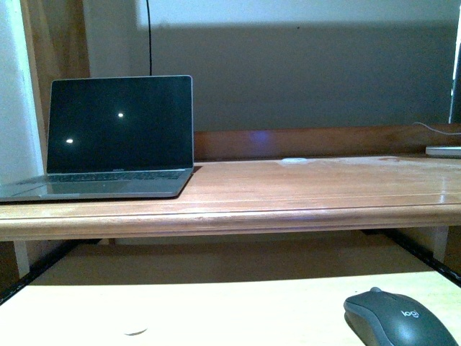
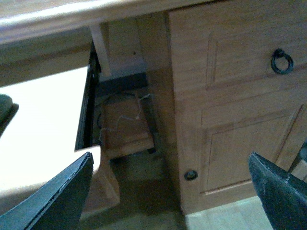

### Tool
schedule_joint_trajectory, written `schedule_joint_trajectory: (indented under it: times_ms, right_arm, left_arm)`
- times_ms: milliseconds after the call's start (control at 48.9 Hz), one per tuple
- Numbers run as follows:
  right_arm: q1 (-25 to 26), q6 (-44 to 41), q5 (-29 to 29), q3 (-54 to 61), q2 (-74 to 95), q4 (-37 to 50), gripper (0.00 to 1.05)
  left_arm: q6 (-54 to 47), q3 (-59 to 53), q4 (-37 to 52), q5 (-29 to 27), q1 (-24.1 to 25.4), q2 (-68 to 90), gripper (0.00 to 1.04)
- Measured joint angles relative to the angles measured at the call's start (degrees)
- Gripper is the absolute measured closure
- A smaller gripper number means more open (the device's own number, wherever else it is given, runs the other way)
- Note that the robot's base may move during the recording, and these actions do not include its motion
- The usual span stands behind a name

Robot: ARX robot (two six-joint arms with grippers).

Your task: Place mouse

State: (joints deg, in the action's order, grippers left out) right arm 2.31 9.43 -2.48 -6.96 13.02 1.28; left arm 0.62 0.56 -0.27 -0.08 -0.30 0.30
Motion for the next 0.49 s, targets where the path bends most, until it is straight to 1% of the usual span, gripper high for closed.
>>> schedule_joint_trajectory:
  times_ms: [82, 143, 205, 287, 307, 348, 389, 491]
  right_arm:
    - [-0.15, 0.48, 0.02, -2.97, 3.48, 3.26, 0.07]
    - [-1.62, 0.57, -0.39, -4.90, 6.05, 6.08, 0.07]
    - [-4.31, 0.63, -1.44, -6.45, 8.70, 8.63, 0.07]
    - [-9.68, 0.17, -3.82, -7.89, 12.02, 11.43, 0.07]
    - [-10.49, 0.13, -4.20, -8.02, 12.46, 11.74, 0.07]
    - [-13.86, -0.37, -6.01, -8.48, 14.19, 12.94, 0.07]
    - [-17.55, -1.27, -7.96, -8.76, 15.93, 14.32, 0.07]
    - [-27.26, -4.02, -12.79, -9.18, 21.20, 18.58, 0.07]
  left_arm:
    - [0.00, 0.00, 0.00, 0.00, 0.00, 0.00, 0.43]
    - [0.00, 0.00, 0.00, 0.00, 0.00, 0.00, 0.33]
    - [0.00, 0.00, 0.00, 0.00, 0.00, -0.02, 0.22]
    - [0.00, 0.00, 0.00, 0.00, 0.00, 0.00, 0.08]
    - [-0.04, 0.00, 0.00, 0.00, 0.00, -0.02, 0.06]
    - [-0.11, 0.00, 0.00, 0.00, 0.00, -0.02, 0.07]
    - [-0.09, 0.00, 0.00, 0.00, 0.00, 0.00, 0.08]
    - [-0.11, 0.00, 0.00, 0.00, 0.00, 0.00, 0.08]
